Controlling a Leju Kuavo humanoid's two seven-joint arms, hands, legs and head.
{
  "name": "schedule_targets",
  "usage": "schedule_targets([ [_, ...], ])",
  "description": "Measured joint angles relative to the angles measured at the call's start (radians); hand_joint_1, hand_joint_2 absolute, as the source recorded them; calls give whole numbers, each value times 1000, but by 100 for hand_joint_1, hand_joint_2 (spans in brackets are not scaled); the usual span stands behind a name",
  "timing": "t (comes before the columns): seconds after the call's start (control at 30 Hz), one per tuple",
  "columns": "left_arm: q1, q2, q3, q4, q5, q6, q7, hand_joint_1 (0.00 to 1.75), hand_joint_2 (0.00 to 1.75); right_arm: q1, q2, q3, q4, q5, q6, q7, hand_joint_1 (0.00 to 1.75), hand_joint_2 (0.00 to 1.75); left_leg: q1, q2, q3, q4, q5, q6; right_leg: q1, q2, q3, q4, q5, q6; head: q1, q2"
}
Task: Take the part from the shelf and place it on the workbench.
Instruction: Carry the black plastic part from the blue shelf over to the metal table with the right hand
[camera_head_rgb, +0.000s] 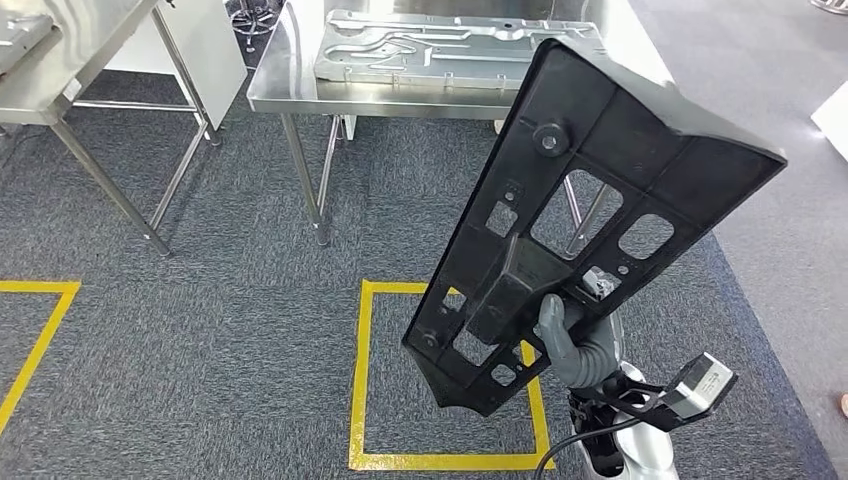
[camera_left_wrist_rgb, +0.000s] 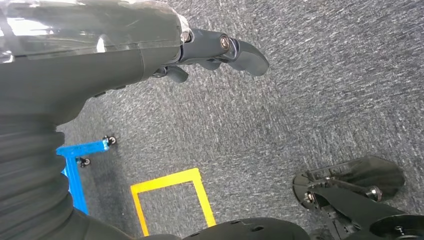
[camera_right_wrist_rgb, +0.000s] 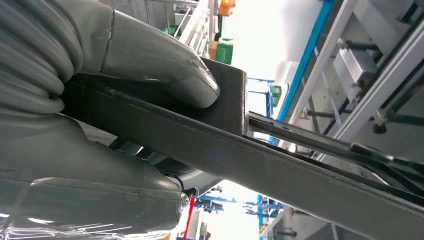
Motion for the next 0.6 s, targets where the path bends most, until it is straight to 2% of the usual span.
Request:
schedule_targets([
  [0.03,0,0,0,0,1,0,0,0,175,0,0,0,1,0,0,0,175,175,-1,0,0,0,-1,2,-1,0,-40,69,-24,2,0,0],
  [0.07,0,0,0,0,2,0,-1,0,175,0,0,0,1,0,1,0,175,175,-3,0,1,0,-3,4,-2,0,-72,120,-34,2,0,0],
  [0.1,0,-1,0,0,3,0,-1,0,175,0,0,0,2,0,1,0,175,175,-4,0,4,1,-5,5,-1,0,-88,135,-23,0,0,0],
  [0.13,1,-1,0,0,3,0,-1,0,175,0,0,0,2,0,1,0,175,175,-6,-1,8,0,-7,6,0,0,-83,111,6,-4,0,0],
  [0.2,0,-2,0,0,3,0,-1,0,175,-1,0,0,2,0,1,-1,175,175,-8,-2,19,0,-14,5,7,-2,-27,-23,86,-20,0,0],
  [0.23,0,-3,0,1,3,0,-1,0,175,-1,0,0,2,0,1,-1,175,175,-11,-2,23,0,-17,3,11,-4,0,-86,111,-29,0,0],
  [0.27,0,-4,0,1,3,0,-1,0,175,-2,0,0,1,1,1,-1,175,175,-12,-1,24,0,-19,-1,15,-5,18,-127,123,-35,0,0],
  [0.33,-1,-5,0,1,3,0,-1,0,175,-1,0,0,0,2,1,-2,175,175,-12,0,25,-3,-21,-10,19,-5,24,-148,121,-40,0,0],
  [0.4,-1,-4,0,2,3,1,-1,0,175,-1,0,0,0,3,1,-2,175,175,-13,0,26,1,-27,-21,11,-4,33,-160,125,-45,0,0],
  [0.43,-2,-4,0,2,3,1,-1,0,175,-1,1,0,0,4,1,-2,175,175,-14,0,20,21,-40,-26,7,-5,40,-168,127,-48,0,0],
  [0.47,-2,-3,0,2,3,1,-1,0,175,0,1,0,0,4,1,-2,175,175,-14,0,1,64,-64,-31,3,-6,46,-175,128,-50,0,0],
  [0.53,-3,-2,0,2,3,1,-1,0,175,0,2,0,0,5,1,-2,175,175,-11,0,-64,194,-123,-41,4,-7,52,-176,125,-55,0,0],
  [0.57,-3,-2,0,2,4,1,-1,0,175,0,2,0,0,6,1,-2,175,175,-9,0,-95,251,-140,-45,4,-7,52,-175,123,-55,0,0],
  [0.6,-3,-1,0,2,4,1,-1,0,175,1,2,0,0,7,1,-2,175,175,-7,0,-112,278,-139,-49,4,-6,54,-173,121,-55,0,0],
])
